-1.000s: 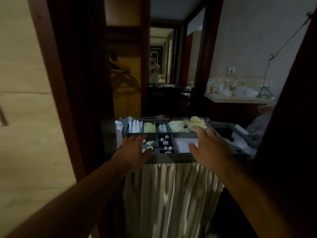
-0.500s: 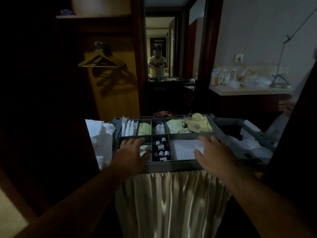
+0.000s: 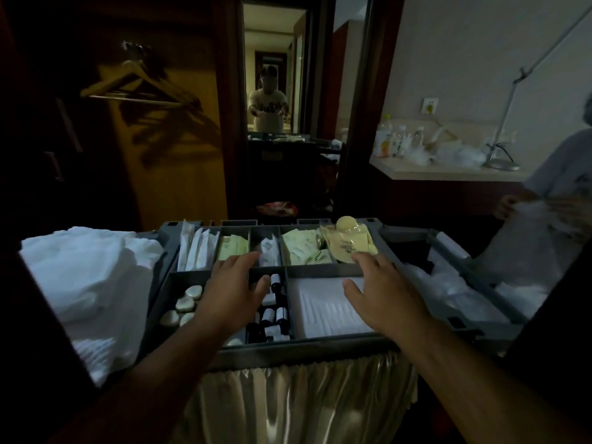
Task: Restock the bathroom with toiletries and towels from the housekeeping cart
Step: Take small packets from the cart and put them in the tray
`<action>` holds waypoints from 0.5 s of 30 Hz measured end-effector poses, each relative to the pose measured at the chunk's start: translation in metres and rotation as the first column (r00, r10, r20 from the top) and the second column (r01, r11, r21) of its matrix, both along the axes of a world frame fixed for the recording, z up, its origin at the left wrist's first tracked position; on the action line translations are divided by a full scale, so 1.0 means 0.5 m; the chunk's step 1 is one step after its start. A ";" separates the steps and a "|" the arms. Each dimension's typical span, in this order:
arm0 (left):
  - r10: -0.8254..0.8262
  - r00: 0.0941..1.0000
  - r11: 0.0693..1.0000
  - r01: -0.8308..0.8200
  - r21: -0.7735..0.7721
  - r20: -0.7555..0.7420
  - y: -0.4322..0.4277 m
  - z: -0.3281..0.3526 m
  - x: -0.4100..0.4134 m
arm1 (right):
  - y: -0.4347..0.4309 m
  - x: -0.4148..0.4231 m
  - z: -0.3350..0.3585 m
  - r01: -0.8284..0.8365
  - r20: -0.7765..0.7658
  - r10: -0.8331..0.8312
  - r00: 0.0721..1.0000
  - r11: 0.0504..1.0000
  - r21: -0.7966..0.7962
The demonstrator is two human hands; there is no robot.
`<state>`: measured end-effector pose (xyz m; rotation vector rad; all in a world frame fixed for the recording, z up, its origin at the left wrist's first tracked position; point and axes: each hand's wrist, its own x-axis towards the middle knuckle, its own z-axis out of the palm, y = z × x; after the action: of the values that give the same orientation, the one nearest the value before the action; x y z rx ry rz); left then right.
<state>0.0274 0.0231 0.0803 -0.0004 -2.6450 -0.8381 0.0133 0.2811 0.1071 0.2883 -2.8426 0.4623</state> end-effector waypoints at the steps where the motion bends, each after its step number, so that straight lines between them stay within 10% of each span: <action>1: -0.003 1.000 1.000 0.003 0.008 0.002 -0.001 0.000 -0.022 | -0.003 -0.021 0.002 0.008 -0.001 -0.008 1.000 1.000 -0.006; 15: -0.022 0.998 0.996 0.017 0.090 0.055 -0.023 -0.079 -0.243 | -0.061 -0.237 -0.069 0.026 0.114 -0.015 0.993 0.995 -0.100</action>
<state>-0.0943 0.0115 0.0407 0.0204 -2.6610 -0.9759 -0.1054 0.2504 0.0726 0.2198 -2.9159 0.6348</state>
